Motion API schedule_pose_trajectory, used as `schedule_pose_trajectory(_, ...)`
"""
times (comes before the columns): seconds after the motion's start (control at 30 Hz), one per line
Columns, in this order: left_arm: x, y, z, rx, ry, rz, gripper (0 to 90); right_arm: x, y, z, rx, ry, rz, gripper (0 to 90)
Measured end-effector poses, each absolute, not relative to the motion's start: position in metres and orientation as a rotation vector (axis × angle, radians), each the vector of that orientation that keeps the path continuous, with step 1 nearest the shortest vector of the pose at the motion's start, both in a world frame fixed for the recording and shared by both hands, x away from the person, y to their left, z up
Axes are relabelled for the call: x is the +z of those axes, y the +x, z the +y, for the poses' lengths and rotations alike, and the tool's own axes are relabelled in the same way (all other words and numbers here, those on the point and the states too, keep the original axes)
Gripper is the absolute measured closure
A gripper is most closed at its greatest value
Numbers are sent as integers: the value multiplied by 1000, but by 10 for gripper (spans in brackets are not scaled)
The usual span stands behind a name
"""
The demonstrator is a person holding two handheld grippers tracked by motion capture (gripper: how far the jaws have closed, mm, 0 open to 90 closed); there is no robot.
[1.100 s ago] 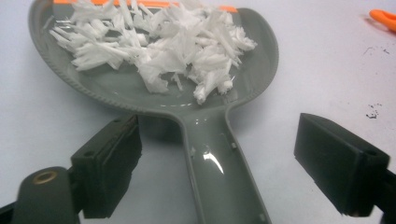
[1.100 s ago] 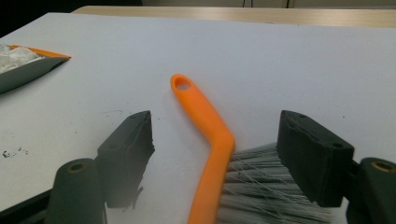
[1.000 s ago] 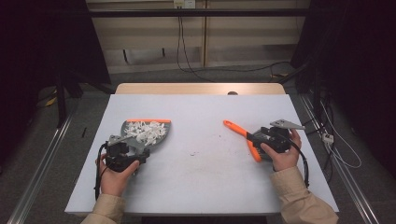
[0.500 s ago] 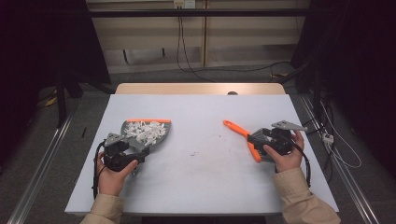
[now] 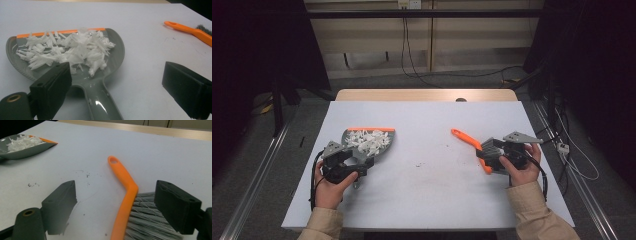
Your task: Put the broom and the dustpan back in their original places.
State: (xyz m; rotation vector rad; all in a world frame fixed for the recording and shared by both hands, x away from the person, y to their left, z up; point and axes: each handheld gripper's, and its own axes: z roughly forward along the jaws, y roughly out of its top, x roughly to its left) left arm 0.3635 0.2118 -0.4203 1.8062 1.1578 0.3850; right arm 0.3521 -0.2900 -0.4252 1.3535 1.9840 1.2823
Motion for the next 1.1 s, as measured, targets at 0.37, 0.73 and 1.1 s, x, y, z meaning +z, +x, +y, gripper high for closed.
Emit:
schedule_pose_trajectory(0.37,-420,362,219,383,1789,1128,66,-425,343,-297,1314,1309,1996,180)
schedule_pose_trajectory(0.73,-426,358,225,370,1821,1065,65,-430,329,-313,1290,1323,2002,174)
schedule_pose_trajectory(1.1,-427,352,228,359,1830,1017,65,-435,322,-317,1262,1333,2017,174)
